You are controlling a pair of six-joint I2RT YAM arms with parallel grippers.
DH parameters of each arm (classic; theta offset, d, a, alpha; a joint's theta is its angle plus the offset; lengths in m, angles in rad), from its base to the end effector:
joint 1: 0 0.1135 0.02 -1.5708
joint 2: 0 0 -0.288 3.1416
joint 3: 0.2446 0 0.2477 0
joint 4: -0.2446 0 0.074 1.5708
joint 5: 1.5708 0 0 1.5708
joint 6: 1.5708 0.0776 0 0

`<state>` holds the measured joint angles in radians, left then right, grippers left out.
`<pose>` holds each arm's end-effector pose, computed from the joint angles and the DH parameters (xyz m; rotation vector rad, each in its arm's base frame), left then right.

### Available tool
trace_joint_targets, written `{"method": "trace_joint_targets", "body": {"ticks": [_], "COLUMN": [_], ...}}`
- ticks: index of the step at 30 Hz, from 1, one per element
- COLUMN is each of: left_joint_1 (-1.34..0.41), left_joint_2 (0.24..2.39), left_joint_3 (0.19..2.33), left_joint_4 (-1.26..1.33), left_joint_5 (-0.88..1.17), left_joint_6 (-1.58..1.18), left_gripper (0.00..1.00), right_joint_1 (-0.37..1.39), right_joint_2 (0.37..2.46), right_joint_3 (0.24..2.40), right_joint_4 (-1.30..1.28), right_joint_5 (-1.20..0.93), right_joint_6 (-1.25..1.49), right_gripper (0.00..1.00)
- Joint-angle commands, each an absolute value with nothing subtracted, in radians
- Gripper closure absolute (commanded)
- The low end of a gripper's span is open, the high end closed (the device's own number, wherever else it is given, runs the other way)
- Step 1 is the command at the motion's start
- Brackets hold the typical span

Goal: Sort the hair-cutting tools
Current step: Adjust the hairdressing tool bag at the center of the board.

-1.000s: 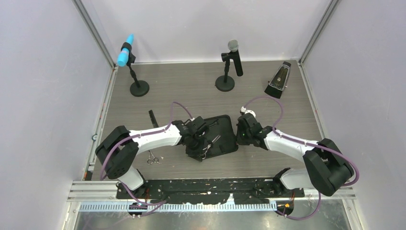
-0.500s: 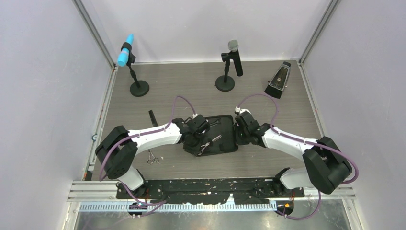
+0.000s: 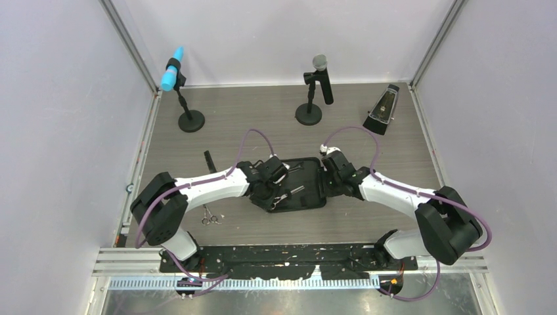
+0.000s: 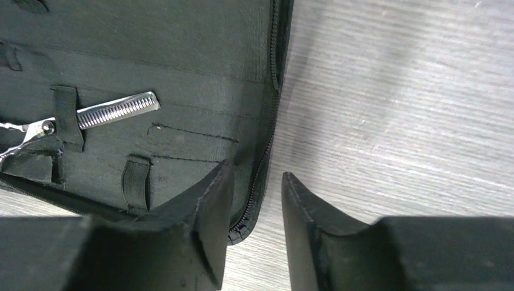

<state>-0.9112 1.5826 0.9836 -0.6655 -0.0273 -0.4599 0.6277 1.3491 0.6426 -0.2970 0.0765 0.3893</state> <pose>0.1864 -0.2369 0.1710 0.6378 2.8052 -0.2507 0.2137 0.1477 0.1564 -0.2799 2.5807 0.2816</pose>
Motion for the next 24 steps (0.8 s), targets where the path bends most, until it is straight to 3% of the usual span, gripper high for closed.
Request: {"method": "trace_joint_targets", "body": {"ticks": [1, 10, 16, 21, 24], "left_joint_1": [-0.907, -0.904, -0.829, -0.812, -0.814], "left_joint_2": [1.536, 1.540, 1.480, 1.462, 1.500], "left_joint_3": [1.015, 1.032, 0.951, 0.951, 0.993], "left_joint_4": [-0.678, -0.690, -0.594, -0.541, -0.542], "left_joint_5": [-0.036, -0.056, -0.005, 0.047, 0.081], "left_joint_6": [-0.384, -0.408, -0.595, -0.634, -0.626], "left_gripper": [1.00, 0.98, 0.59, 0.56, 0.56], "right_joint_1": [0.633, 0.619, 0.615, 0.615, 0.615], "right_joint_2": [1.355, 1.482, 1.495, 1.510, 1.522], "right_joint_3": [0.729, 0.788, 0.774, 0.772, 0.772], "right_joint_4": [-0.299, -0.274, -0.275, -0.271, -0.266], "right_joint_5": [0.110, 0.122, 0.133, 0.131, 0.124], "right_joint_6": [0.369, 0.363, 0.359, 0.354, 0.354], "right_gripper": [0.52, 0.51, 0.56, 0.64, 0.74]}}
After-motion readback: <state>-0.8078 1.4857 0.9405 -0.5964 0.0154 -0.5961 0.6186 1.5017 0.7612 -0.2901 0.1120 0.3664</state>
